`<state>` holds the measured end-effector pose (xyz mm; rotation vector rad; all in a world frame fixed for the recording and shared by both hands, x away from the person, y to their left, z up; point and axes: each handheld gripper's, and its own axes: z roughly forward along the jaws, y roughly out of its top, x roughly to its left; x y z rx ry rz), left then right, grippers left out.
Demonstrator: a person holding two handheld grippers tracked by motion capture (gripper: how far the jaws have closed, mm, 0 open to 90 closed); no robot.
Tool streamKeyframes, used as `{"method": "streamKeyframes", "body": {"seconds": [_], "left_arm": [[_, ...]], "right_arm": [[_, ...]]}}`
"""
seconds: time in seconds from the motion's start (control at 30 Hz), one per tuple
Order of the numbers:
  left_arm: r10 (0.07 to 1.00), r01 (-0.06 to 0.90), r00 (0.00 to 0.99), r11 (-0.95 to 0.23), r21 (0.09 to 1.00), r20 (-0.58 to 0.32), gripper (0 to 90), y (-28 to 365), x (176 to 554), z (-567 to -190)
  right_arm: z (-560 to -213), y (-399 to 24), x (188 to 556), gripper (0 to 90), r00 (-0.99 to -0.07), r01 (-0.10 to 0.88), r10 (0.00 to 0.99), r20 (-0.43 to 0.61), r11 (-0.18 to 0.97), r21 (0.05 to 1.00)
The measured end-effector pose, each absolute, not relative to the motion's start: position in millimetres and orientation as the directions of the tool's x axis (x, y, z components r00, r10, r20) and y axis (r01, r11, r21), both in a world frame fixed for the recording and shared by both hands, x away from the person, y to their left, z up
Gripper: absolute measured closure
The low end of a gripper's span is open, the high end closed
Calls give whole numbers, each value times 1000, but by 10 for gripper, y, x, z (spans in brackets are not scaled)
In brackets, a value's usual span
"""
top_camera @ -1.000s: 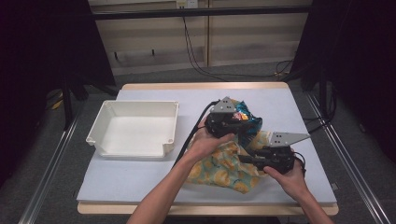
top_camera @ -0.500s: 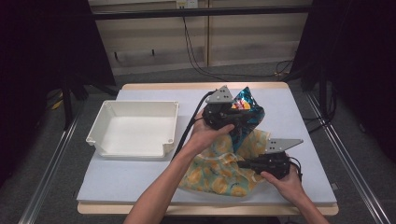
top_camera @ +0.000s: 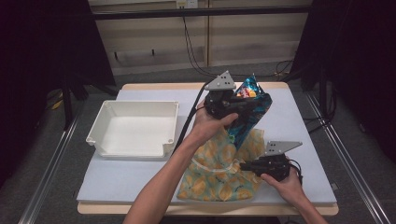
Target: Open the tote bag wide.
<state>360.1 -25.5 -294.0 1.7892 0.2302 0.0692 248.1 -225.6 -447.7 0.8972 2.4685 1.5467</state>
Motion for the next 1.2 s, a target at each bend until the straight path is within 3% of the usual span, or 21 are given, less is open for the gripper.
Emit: {"method": "streamKeyframes", "body": {"seconds": [0.53,0.67,0.9,1.2], "left_arm": [[182,90,981,-136,987,-64,900,-319,3687,-2492],[183,67,982,-137,988,-41,900,-286,3631,-2437],[221,99,973,-143,985,-65,900,-96,3695,-2482],[262,97,963,-106,990,-66,900,217,3709,-2293]], "right_arm": [[-4522,-2217,2480,852,-825,431,526,207,349,832],[-4508,-2243,2475,760,-823,419,534,193,342,841],[-4445,-2310,2448,479,-812,404,554,186,302,863],[-4358,-2435,2385,229,-780,387,600,177,241,890]]}}
